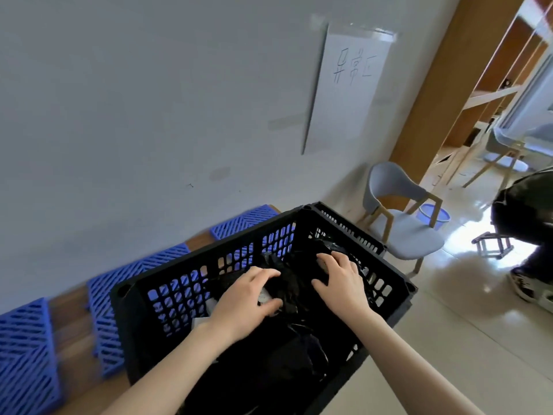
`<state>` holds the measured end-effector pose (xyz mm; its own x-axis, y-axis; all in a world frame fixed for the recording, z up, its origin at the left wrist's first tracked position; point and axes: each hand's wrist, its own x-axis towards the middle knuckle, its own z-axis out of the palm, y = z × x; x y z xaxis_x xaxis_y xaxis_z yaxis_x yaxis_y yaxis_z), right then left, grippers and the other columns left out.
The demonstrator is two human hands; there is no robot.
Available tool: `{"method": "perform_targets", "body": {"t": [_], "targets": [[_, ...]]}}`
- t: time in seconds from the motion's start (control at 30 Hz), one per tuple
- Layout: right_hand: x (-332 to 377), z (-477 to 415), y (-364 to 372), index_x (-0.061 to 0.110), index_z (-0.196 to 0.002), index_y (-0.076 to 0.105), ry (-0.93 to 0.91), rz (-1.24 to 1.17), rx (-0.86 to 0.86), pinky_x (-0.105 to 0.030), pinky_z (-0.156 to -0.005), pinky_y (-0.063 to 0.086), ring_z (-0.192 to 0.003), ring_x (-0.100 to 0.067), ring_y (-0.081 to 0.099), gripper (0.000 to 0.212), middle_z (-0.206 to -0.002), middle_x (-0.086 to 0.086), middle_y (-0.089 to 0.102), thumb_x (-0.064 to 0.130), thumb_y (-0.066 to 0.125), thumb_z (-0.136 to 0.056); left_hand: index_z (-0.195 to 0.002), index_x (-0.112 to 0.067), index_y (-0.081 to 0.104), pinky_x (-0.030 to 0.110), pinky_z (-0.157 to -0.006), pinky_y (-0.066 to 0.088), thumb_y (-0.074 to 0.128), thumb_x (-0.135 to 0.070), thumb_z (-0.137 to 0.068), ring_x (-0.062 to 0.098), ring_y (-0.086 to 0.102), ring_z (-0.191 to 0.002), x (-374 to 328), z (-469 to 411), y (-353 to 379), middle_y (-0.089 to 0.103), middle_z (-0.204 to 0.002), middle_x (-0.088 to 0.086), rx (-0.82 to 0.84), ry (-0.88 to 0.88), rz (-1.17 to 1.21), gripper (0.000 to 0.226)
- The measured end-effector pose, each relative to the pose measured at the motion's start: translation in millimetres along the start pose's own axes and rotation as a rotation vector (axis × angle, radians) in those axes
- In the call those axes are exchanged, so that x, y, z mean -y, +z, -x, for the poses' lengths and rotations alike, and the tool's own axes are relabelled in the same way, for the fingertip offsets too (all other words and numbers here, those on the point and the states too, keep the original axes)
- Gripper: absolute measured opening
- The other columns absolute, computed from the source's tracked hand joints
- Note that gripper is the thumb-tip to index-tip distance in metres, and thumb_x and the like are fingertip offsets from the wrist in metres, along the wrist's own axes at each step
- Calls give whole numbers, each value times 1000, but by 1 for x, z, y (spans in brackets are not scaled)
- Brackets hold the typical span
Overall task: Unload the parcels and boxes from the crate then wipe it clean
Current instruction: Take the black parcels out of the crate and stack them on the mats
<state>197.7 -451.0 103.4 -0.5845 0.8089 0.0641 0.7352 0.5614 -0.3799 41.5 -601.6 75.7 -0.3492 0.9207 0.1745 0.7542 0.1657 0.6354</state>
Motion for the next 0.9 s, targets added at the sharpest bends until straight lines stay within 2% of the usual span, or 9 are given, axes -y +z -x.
{"method": "perform_targets", "body": {"t": [0.1,0.2,0.37,0.53,0.73,0.9], "targets": [[-21,-4,-3,32,-147,30,74,72,93,-44,-109,32,-137,-29,29,71,-152,-4,27,40,63,-84,-137,-39,43,18,-97,37,63,-47,-89,-1,43,-123,-8,-20,15,43,-132,-23,39,28,9,53],[-33,-7,0,36,-149,20,106,185,282,-49,-106,35,-135,-32,32,82,-151,-5,26,43,67,-82,-139,-39,41,17,-100,33,64,-46,-88,1,40,-127,-12,-35,27,42,-137,-21,85,39,2,57],[-43,-10,15,38,-150,13,129,328,409,-56,-101,39,-131,-35,35,83,-149,-6,29,29,66,-86,-140,-39,42,18,-102,32,68,-46,-85,1,41,-128,-5,-45,39,43,-138,-21,156,9,20,62],[-44,-14,22,36,-148,20,90,339,341,-55,-91,47,-124,-35,39,69,-138,-4,42,10,51,-92,-139,-42,41,19,-102,34,67,-48,-84,-3,41,-126,5,-47,39,43,-135,-26,174,-14,30,60],[-46,-13,19,34,-146,30,20,312,261,-43,-81,50,-114,-33,44,62,-134,2,48,10,48,-93,-138,-43,41,17,-99,33,68,-48,-84,-5,41,-123,7,-48,41,42,-133,-27,179,-20,32,61],[-44,-7,12,34,-139,44,-35,280,192,-35,-74,45,-108,-27,46,55,-126,7,58,8,49,-91,-136,-44,42,12,-94,33,71,-46,-82,-7,43,-121,3,-50,40,44,-129,-28,167,-10,26,61]]}}
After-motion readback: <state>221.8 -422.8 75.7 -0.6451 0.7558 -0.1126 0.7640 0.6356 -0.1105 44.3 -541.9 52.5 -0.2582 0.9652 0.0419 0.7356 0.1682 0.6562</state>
